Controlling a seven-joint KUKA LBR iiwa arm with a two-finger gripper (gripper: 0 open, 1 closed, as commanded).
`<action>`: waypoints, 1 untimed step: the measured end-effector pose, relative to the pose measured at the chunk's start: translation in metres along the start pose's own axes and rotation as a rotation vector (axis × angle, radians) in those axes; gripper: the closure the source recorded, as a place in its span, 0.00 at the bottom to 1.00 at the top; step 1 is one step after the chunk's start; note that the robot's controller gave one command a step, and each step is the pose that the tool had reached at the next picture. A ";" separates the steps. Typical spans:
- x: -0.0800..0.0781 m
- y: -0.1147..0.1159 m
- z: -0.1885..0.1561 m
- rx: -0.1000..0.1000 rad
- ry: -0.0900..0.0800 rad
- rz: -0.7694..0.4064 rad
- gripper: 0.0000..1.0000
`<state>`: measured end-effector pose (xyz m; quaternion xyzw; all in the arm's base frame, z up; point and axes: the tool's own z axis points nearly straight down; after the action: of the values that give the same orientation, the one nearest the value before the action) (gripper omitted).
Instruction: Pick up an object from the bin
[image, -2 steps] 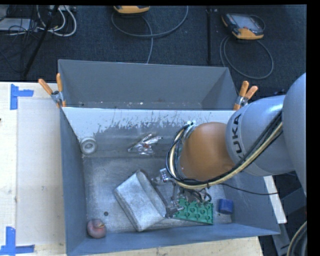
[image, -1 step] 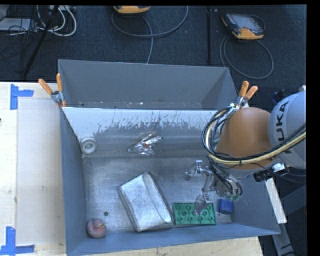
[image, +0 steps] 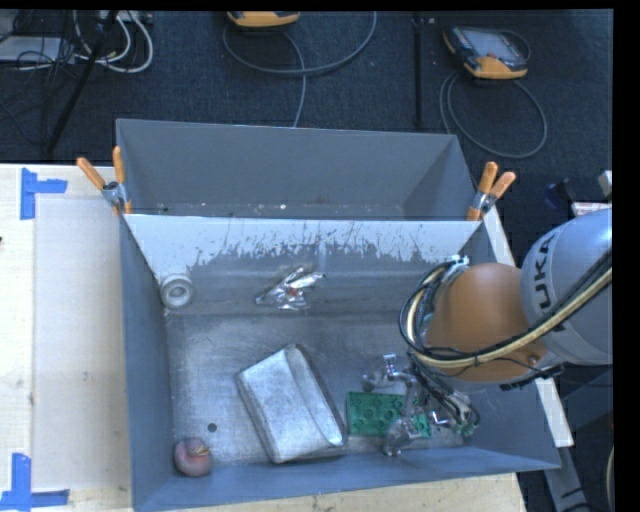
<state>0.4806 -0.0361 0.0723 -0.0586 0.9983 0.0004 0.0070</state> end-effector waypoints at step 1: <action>0.001 0.000 0.000 0.000 0.002 0.002 1.00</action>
Offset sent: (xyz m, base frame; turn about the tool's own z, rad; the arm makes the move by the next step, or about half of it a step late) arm 0.0000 0.0000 0.0000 0.0000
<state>0.4800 -0.0366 0.0728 -0.0576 0.9983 0.0001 0.0060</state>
